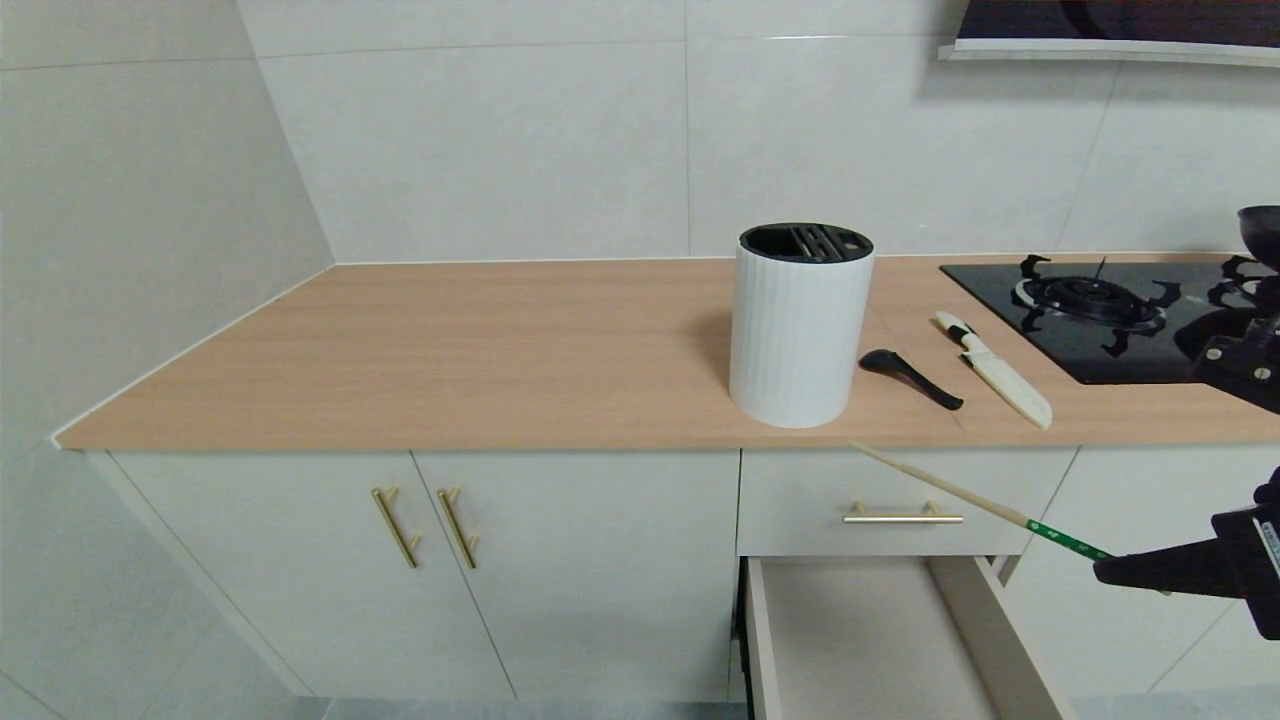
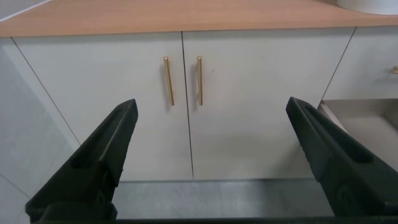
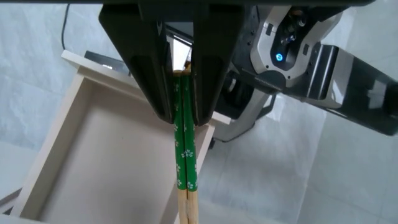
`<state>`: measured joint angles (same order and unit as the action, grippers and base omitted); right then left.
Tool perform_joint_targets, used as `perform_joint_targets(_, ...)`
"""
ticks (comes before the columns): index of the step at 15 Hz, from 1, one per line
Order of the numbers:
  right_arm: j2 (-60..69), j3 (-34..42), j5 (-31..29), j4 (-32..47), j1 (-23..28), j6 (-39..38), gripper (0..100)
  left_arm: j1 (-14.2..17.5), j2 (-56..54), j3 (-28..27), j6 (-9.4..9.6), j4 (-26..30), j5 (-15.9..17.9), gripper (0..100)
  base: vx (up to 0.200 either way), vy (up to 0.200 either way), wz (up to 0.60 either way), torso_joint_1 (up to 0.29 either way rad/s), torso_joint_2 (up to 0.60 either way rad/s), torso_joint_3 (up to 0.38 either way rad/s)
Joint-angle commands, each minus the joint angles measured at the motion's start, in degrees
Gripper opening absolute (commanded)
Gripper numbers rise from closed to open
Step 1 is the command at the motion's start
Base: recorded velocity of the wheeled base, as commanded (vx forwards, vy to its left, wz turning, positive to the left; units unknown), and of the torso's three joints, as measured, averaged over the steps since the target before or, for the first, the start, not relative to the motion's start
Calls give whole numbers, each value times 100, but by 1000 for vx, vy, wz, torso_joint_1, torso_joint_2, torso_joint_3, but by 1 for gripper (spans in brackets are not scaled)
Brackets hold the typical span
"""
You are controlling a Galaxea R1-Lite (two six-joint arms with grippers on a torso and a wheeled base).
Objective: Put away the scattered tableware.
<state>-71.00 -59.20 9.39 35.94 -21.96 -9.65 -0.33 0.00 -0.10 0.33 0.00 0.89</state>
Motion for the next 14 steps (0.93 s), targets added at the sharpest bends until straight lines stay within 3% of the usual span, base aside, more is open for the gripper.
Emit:
perform_joint_targets(1,-160,49,2,-8,-11,-1,0,-2,9,1,2,0,-1,100,0,0,0,0,0,0)
perform_joint_targets(7,-221,339,-25,-403,-11,131,0,-2,9,1,2,0,-1,100,0,0,0,-15,34,20)
perform_joint_targets(14,-415,365,-16,-412,-11,122,0,-2,9,1,2,0,-1,100,0,0,0,-176,442,260)
